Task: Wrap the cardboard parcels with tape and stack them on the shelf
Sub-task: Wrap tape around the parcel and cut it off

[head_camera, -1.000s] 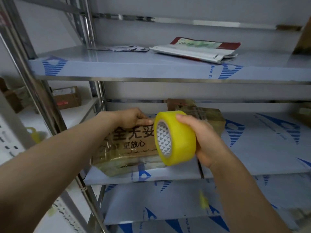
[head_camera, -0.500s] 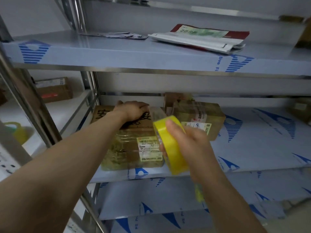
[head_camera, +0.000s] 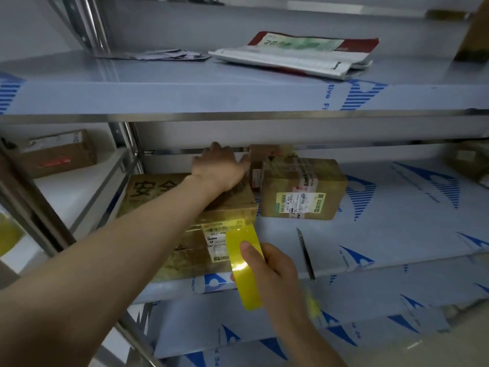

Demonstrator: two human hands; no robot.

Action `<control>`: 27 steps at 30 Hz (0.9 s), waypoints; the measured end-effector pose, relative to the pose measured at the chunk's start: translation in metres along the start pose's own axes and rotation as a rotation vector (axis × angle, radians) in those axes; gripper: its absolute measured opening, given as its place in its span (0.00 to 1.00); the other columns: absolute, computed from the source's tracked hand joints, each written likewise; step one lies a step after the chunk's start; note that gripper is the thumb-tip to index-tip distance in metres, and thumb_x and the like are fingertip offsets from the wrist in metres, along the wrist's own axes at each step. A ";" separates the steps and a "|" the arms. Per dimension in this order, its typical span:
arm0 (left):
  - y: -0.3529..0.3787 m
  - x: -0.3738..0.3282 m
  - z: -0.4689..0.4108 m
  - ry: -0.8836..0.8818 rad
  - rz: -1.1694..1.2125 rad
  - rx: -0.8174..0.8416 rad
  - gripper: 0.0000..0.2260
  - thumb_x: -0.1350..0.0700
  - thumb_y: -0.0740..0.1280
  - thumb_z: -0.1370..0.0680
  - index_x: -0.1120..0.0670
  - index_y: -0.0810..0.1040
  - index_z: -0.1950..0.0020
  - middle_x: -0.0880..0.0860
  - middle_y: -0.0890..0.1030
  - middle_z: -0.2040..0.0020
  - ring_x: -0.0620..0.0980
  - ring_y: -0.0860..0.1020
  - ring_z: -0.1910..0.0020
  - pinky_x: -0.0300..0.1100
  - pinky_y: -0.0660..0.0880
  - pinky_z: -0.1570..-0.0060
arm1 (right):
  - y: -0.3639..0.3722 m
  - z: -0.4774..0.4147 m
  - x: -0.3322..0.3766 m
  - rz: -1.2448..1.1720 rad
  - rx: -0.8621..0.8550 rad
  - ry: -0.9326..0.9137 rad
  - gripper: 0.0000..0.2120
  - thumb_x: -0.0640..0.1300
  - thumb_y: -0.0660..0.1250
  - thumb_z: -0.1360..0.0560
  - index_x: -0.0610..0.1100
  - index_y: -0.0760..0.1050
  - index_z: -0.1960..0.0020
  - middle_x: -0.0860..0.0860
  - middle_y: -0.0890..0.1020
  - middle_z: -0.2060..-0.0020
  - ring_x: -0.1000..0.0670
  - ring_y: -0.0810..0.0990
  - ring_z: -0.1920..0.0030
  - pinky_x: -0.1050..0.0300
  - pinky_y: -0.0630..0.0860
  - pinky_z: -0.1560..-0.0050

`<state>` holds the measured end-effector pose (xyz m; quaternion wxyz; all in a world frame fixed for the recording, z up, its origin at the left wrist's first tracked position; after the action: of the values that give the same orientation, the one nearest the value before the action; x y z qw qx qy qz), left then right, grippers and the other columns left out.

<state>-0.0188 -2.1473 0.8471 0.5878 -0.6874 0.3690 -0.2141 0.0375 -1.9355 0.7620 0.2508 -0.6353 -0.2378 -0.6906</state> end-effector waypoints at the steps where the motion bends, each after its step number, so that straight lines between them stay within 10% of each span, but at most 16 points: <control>1: 0.005 -0.013 0.002 0.048 -0.019 -0.011 0.27 0.37 0.49 0.21 0.56 0.76 0.43 0.59 0.75 0.43 0.59 0.75 0.44 0.48 0.70 0.47 | 0.000 -0.001 -0.001 0.001 0.002 0.000 0.13 0.51 0.67 0.24 0.41 0.78 0.60 0.36 0.81 0.62 0.35 0.81 0.56 0.57 0.75 0.66; 11: 0.032 0.001 -0.029 -0.114 0.075 0.055 0.25 0.39 0.45 0.19 0.52 0.71 0.63 0.55 0.79 0.52 0.51 0.71 0.59 0.44 0.66 0.57 | -0.012 -0.015 -0.003 0.026 -0.030 0.012 0.16 0.51 0.67 0.24 0.41 0.74 0.64 0.33 0.78 0.61 0.31 0.78 0.54 0.45 0.75 0.59; 15: 0.023 -0.002 -0.020 -0.121 0.115 0.150 0.31 0.36 0.40 0.20 0.52 0.75 0.39 0.53 0.75 0.57 0.50 0.72 0.60 0.45 0.66 0.58 | -0.010 -0.015 -0.001 0.009 0.004 0.066 0.15 0.51 0.67 0.24 0.39 0.76 0.61 0.33 0.78 0.58 0.31 0.79 0.53 0.40 0.77 0.54; 19: 0.033 -0.020 0.010 -0.041 -0.110 0.313 0.55 0.18 0.37 0.40 0.55 0.63 0.27 0.59 0.69 0.30 0.59 0.67 0.32 0.58 0.60 0.37 | -0.011 -0.015 -0.001 -0.011 0.004 0.072 0.21 0.53 0.69 0.26 0.33 0.74 0.56 0.30 0.75 0.57 0.29 0.77 0.52 0.38 0.76 0.52; 24: 0.023 -0.031 0.006 0.017 -0.121 0.117 0.31 0.35 0.47 0.21 0.58 0.75 0.39 0.60 0.77 0.40 0.59 0.75 0.42 0.46 0.69 0.50 | -0.012 -0.019 -0.001 -0.031 -0.024 0.104 0.21 0.52 0.69 0.26 0.31 0.75 0.53 0.32 0.77 0.60 0.29 0.78 0.53 0.37 0.76 0.53; 27: 0.024 -0.034 0.006 0.015 -0.159 0.199 0.31 0.37 0.44 0.20 0.56 0.69 0.30 0.60 0.74 0.35 0.59 0.72 0.37 0.49 0.67 0.43 | -0.016 -0.020 -0.001 -0.015 -0.033 0.126 0.20 0.50 0.68 0.25 0.30 0.74 0.54 0.34 0.76 0.63 0.37 0.78 0.60 0.35 0.76 0.52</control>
<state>-0.0423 -2.1179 0.8276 0.6315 -0.6512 0.2944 -0.3008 0.0116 -1.9359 0.7595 0.2495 -0.5929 -0.2147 -0.7349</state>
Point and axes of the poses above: each hand's wrist, its own z-axis away from the middle knuckle, its own y-axis out of the palm, x = y × z, the point moved 7 cm from there along -z, towards the middle knuckle
